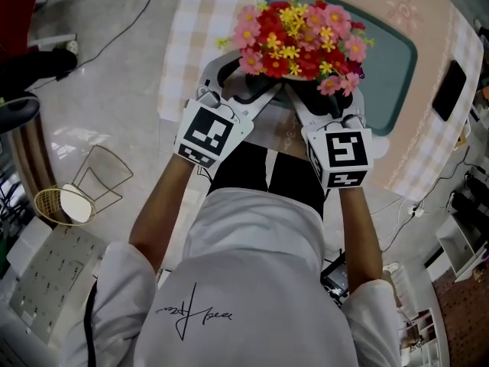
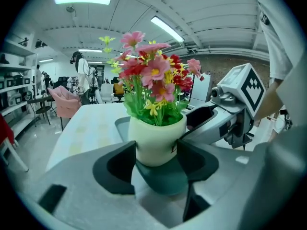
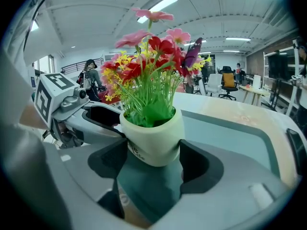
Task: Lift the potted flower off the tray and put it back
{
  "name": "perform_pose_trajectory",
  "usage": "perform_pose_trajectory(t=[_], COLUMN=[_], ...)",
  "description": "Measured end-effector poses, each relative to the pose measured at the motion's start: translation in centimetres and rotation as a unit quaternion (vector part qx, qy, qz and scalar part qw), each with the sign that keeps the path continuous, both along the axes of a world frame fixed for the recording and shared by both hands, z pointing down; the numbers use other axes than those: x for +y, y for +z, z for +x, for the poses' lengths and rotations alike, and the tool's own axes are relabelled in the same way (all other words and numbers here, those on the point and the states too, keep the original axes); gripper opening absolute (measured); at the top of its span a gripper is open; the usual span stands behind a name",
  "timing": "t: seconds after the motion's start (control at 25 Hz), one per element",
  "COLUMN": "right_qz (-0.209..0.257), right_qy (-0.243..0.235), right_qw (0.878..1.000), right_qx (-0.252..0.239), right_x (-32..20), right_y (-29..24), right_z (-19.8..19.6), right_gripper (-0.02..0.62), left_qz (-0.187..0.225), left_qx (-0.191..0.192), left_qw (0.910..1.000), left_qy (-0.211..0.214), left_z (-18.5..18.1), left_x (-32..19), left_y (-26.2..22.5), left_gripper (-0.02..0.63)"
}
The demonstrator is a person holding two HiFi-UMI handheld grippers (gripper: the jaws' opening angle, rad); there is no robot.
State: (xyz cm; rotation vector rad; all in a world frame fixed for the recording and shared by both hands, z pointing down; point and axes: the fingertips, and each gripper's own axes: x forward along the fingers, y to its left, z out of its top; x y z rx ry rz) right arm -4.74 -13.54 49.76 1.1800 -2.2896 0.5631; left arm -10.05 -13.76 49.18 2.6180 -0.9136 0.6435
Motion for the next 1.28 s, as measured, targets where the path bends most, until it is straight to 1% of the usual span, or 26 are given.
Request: perform_pose_trajectory(t=[0.4,0.92,1.28], right_qz=[0.006,0.008,0.015], right_qy=[0.008,0.009,0.006], right_qw=[1.0,1.0,1.0], right_qx=[-0.001,-0.011,-0.009], right_x=[-0.1,0.7,1.3], right_y=[-0.1,-0.4,-0.9], right_z=[-0.1,-0.3,-0.2], right_gripper=[0.342,0.336,0.336], left_qz=[0.0,-0.002,0.002], left_qx=[-0.01,-0.004,-0.008], left_qw=[0.9999,0.9996,0.9995], left_qy=[-0.004,-0.03,-0.032], left_z=[-0.2,-0.3,-0.2], left_x=[-0.1,0.8,1.4], left_y=[-0.1,-0.6,-1.2], left_gripper=[0.256,0.245,0.245])
